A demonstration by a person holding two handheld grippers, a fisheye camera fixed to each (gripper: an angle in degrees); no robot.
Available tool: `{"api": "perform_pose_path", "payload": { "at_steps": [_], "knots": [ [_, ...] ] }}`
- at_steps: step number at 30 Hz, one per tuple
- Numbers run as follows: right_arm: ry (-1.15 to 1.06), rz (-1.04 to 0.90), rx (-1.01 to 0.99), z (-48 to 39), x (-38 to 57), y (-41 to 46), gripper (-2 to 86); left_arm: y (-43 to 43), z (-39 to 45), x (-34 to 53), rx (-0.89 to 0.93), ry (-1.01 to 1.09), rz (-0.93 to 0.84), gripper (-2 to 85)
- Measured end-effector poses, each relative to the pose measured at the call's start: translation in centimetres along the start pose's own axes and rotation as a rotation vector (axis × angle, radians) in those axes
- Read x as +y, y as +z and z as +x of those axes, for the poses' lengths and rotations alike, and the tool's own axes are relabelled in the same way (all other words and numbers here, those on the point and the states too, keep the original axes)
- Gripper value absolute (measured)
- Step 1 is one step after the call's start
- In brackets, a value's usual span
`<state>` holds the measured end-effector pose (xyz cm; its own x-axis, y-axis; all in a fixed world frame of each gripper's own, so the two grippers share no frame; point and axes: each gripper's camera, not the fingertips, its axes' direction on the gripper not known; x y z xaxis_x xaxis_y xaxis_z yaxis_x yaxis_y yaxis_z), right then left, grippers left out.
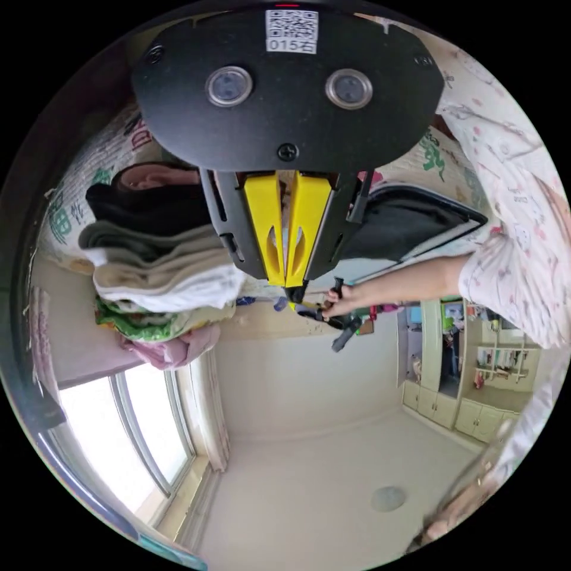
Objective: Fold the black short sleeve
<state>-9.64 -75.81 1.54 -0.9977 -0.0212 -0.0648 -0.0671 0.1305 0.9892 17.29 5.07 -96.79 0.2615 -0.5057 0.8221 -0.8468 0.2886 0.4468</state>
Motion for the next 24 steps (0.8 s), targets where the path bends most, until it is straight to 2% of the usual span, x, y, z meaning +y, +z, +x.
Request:
{"api": "perform_pose_path", "payload": {
  "at_steps": [2,7,11,14,19,22,24],
  "knots": [
    [0.001,0.123,-0.168,-0.2,-2.1,-3.0,-0.9,-3.7,-0.1,0.9,0.156,-0.012,0.080,0.2],
    [-0.082,0.169,-0.439,-4.8,-4.4,-3.0,-0.8,-12.0,-3.7,5.8,0.273,-0.009,0.177,0.2],
    [-0.109,0.037,-0.740,-11.4,-3.8,2.9,-0.6,-19.1,-11.4,13.6,0.186,-0.050,0.187,0.3],
    [-0.151,-0.121,-0.871,-17.4,-1.8,8.1,-0.6,-21.8,-17.1,20.3,0.068,-0.034,0.139,0.3],
    [-0.182,-0.405,-0.953,-24.7,2.3,14.9,-0.4,-19.0,-24.7,29.5,-0.090,-0.155,-0.053,0.1],
    [-0.199,-0.475,-0.971,-26.8,3.6,15.8,-0.2,-19.8,-26.0,32.3,-0.187,-0.244,-0.021,0.1],
    [-0.228,-0.485,-0.954,-27.7,3.8,15.7,0.1,-20.8,-25.9,32.4,-0.160,-0.262,0.003,1.2]
  ]
}}
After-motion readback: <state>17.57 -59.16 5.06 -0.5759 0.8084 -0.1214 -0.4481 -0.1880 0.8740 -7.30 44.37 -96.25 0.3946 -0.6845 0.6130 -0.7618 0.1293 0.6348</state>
